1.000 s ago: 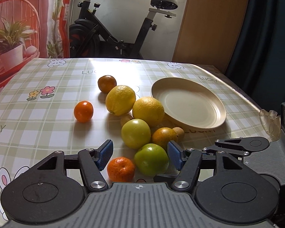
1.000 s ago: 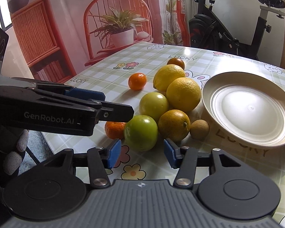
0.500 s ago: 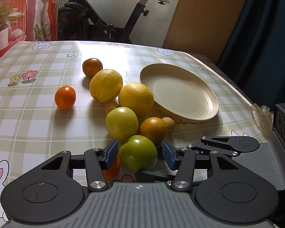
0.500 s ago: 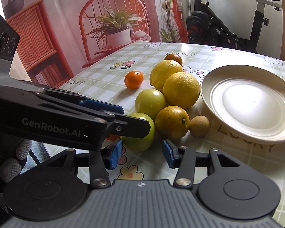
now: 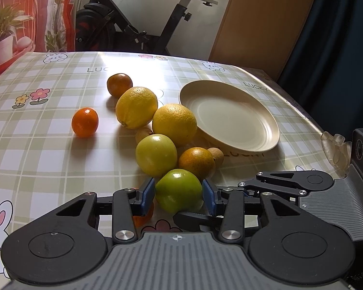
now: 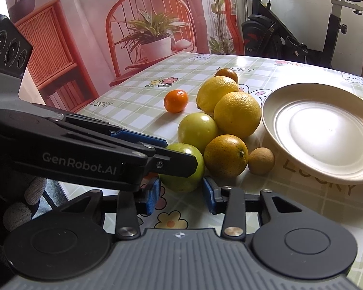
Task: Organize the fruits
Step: 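Close the left tool's fingers around the green apple, then lift the green apple with the left tool and carry it over the plate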
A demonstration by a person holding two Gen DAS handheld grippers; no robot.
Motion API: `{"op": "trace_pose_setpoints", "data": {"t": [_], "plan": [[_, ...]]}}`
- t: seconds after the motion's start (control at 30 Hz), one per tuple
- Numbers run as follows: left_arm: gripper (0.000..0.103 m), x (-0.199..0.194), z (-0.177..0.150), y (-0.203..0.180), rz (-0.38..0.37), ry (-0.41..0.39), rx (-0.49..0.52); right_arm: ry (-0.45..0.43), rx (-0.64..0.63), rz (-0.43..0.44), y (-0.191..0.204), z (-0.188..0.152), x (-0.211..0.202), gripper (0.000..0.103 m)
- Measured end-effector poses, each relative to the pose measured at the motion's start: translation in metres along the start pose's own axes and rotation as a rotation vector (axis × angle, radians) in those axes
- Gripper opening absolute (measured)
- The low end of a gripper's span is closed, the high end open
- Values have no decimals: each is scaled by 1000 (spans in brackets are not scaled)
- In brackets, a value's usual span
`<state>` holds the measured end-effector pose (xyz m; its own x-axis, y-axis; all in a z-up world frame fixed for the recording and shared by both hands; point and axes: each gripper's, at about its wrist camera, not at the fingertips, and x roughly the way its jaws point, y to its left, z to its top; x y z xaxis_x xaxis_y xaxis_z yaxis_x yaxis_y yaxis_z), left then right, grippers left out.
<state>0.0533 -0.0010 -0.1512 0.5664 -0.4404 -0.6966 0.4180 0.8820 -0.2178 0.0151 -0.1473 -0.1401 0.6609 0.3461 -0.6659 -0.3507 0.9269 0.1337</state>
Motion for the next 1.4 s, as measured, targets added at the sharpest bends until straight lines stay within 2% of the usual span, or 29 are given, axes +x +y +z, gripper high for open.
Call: {"op": "trace_pose_setpoints", "data": {"t": [0.3,0.7,1.0,1.4], "plan": [[45,1,-3,-4,-18,15,-5,11,2,-4,0,0,-4,40],[45,4,-6,-12,-34,-2,33,12,53,-24,-9,-3,-4,46],[45,1,-6,-14,-40,-8,39,12,44,-33,-9,-5,-5,46],[45,-9,6,-34,-49,-50,124,-54,35,-65,-6,0,-25,45]]}}
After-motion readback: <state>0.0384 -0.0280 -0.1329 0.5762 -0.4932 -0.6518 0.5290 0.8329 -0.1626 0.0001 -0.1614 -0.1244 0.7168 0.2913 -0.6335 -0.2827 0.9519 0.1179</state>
